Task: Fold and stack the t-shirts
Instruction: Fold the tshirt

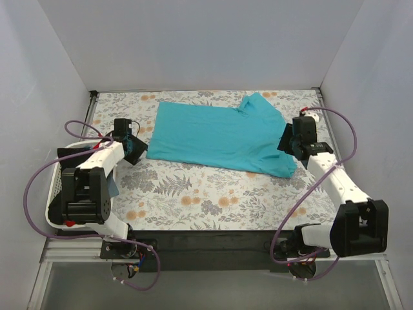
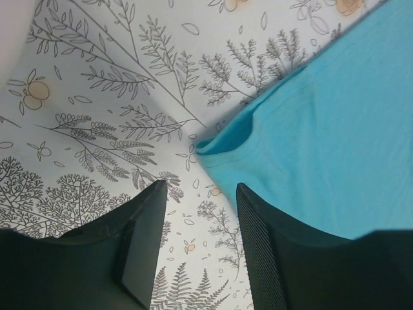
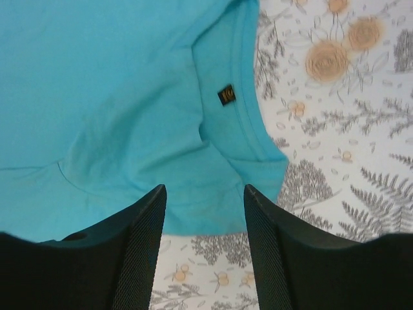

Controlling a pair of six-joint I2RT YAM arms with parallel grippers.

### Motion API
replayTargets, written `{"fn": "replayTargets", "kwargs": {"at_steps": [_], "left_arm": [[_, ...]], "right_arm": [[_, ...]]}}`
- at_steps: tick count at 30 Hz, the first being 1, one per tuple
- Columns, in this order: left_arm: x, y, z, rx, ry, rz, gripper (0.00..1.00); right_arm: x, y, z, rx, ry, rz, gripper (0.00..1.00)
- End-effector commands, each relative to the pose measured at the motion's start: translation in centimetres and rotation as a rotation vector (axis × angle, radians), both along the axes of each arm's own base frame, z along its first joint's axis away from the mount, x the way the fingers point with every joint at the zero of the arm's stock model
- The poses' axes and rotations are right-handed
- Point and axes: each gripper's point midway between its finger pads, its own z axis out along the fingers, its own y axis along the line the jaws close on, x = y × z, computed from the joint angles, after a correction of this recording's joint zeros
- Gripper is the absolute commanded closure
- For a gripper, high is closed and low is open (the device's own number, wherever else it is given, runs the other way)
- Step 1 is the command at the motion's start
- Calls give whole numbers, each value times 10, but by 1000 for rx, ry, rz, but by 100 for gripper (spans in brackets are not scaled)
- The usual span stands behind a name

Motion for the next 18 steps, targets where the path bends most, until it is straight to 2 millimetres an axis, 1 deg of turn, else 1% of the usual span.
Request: {"fn": "replayTargets", "kwargs": {"at_steps": [1,4,5,9,11,17,18], "left_arm": [[-6,3,1,9,-8,17,55],[-4,-2,-3,-2,-9,2,57],[-4,-3,-5,-4,-5,-4,57],[-1,-6,-9,-5,4,-13,58],[-2,-7,-14,3,21,-14,58],[1,-9,-29,8,49,-15,59],[4,-10,-28,4,41,-16,59]], "right_arm": [[-37,-3,-29,36,89,-35,43],[-50,-5,-42,52,117,-44,45],[-57,-5,-51,58,141,-49,45],[-64,-8,-68,65,192,-63,47],[-68,-9,-78,74,224,-65,48],[-71,-13,-87,86,241,-81,48],[-72,-14,-88,85,242,-85,48]]}}
